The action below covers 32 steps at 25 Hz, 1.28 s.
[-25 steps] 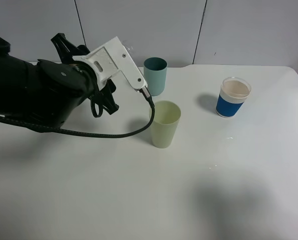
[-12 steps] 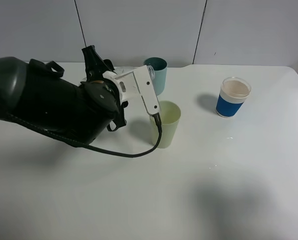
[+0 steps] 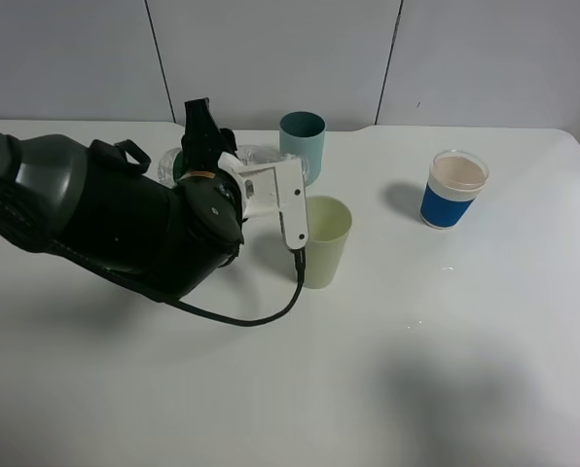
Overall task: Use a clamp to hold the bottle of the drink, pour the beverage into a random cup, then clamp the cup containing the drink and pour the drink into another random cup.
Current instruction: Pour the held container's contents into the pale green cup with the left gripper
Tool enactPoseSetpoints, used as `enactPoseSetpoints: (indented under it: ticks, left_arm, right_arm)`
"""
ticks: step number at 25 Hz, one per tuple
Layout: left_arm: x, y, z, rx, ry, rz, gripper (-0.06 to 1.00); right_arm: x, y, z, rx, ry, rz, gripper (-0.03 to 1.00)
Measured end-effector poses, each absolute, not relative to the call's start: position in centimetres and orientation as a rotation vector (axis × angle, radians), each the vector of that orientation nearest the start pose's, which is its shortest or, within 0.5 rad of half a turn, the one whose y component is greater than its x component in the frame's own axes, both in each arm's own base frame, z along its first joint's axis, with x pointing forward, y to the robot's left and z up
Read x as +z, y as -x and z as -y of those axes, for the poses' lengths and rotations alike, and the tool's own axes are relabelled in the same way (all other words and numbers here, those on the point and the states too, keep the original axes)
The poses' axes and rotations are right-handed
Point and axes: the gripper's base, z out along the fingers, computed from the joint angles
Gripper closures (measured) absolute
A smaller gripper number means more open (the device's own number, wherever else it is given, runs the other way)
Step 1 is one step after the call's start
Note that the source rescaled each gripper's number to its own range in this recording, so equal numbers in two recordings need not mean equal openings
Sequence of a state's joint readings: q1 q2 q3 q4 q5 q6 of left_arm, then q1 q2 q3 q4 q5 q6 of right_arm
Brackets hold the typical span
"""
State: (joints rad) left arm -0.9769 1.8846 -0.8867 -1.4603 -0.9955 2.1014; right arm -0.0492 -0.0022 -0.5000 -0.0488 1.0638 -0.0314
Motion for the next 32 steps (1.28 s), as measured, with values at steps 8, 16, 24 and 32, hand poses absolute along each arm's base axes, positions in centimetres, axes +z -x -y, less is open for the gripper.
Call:
enactPoseSetpoints:
  ticks: [8,16,24,32]
  left_arm:
    - [16.13,-25.00,23.40,1.102,-1.369,-1.577,0.87]
    - [16.30,-25.10,23.56,1.153,-1.438,-1.500,0.87]
    - [16.65,-25.25,23.88,1.201,-1.491,-1.396,0.87]
    - [16.96,-25.34,24.00,1.239,-1.505,-1.335,0.87]
  right_arm:
    - [27.71,0.56,0.42,-0.111,-0.032,-2.045,-0.03]
    - [27.71,0.57,0.47,-0.118,-0.033,-2.045,-0.03]
    - [27.71,0.57,0.47,-0.118,-0.033,-2.045,-0.03]
    - [27.71,0.57,0.47,-0.118,-0.034,-2.045,-0.03]
